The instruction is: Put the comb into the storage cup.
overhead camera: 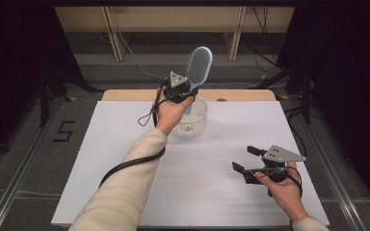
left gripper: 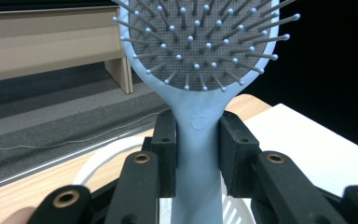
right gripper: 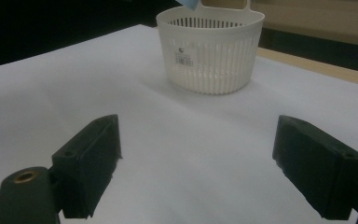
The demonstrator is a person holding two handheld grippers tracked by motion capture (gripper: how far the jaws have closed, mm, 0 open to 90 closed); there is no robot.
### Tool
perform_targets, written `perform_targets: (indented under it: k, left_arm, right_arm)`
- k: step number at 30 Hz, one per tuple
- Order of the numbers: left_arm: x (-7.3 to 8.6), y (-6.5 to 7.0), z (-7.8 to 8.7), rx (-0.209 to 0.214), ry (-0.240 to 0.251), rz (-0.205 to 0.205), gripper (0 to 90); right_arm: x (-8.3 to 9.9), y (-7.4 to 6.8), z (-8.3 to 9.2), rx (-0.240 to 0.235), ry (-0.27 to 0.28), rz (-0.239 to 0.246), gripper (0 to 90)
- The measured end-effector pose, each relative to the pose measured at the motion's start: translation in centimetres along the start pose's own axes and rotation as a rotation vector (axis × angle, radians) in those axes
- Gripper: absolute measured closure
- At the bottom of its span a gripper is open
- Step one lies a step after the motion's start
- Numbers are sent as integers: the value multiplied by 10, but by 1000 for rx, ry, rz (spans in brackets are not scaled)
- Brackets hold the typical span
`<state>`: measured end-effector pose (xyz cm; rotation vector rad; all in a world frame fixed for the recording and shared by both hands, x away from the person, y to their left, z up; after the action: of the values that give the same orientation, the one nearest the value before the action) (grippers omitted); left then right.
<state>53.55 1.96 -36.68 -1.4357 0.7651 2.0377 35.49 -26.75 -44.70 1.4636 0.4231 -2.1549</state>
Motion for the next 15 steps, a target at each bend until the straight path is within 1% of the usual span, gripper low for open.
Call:
perform_targets:
  k: [6, 15]
  left_arm:
    - [2, -1, -1, -4, -4, 6, 696]
    - [2, -1, -2, -3, -3, 4, 696]
  right_arm:
    - [0, 0, 0, 0, -1, -3, 158]
    - [0, 0, 0, -2, 1, 0, 158]
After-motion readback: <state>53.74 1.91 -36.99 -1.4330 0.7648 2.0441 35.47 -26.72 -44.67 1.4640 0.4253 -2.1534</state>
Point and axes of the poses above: each handheld gripper's, and its own axes: z roughly backward along the jaws, x roughly out of its underside, y roughly to its right, the point moved 1 cm from there along -z, roughly forward along the jaws, and after that the axes turned 12 degrees about x, right-handed, at the moved point
